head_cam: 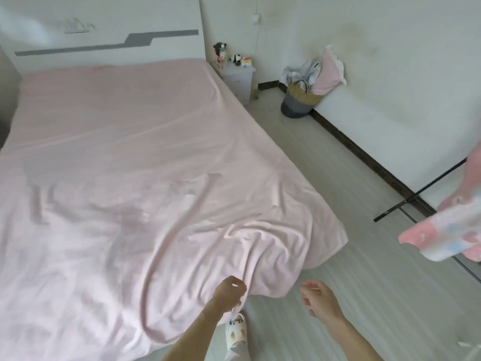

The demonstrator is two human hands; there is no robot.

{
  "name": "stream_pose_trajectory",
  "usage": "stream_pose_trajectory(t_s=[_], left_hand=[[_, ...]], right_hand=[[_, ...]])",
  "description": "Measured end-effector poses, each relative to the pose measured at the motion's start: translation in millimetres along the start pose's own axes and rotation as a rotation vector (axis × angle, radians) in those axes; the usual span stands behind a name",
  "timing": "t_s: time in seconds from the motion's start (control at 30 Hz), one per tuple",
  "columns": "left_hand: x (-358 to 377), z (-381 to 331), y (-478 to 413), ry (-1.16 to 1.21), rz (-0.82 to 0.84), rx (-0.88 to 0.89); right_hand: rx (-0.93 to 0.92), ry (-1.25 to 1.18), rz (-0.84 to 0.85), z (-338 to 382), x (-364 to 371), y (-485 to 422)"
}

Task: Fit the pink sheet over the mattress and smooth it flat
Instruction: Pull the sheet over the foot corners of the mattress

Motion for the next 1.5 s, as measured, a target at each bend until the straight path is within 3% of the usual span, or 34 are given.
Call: stream_pose_trajectory(t_s=[0.1, 0.3, 0.47, 0.67, 0.8, 0.93, 1.17, 1.37, 1.43, 1.5], left_hand=[[18, -34, -28, 0.005, -0.002, -0.057], [28, -122, -91, -0.105, -0.059, 0.017], [37, -165, -121, -0.07, -0.149, 0.017], [98, -94, -161, 0.067, -0.36, -0.204], [198, -28, -178, 0.137, -0.39, -0.415], [255, -11, -200, 0.138, -0.402, -0.475], [261, -23, -266, 0.232, -0.67, -0.38], [272, -17, -268, 0.17, -0.737, -0.205], [273, -9, -264, 0.216, -0.762, -0.24], [285, 4, -261, 0.423, -0.706, -0.385]], right_hand=[[0.052, 0.03, -0.001, 18, -26, -50], [0.046, 0.026, -0.01, 76, -61, -156], [0.027, 0.054, 0.078, 101, -65, -231], [0.032, 0.19, 0.289, 56, -39, -327], [0.219, 0.223, 0.358, -23, -22, -392], [0.436, 0.107, 0.31, -74, -13, -433], [0.603, -0.301, 0.161, -118, 14, -497], [0.361, -0.144, 0.082, -137, 0, -520], [0.291, -0.122, 0.064, -135, -9, -521], [0.17, -0.052, 0.028, -136, -27, -521]])
Point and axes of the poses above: each hand's wrist, its own y-axis away from the middle knuckle, its own x-axis out of the palm, z = x × y, the point moved 6 cm from there along -y, towards the middle knuckle, and after that the axes turned 10 degrees about -z, right-handed, at the moved point
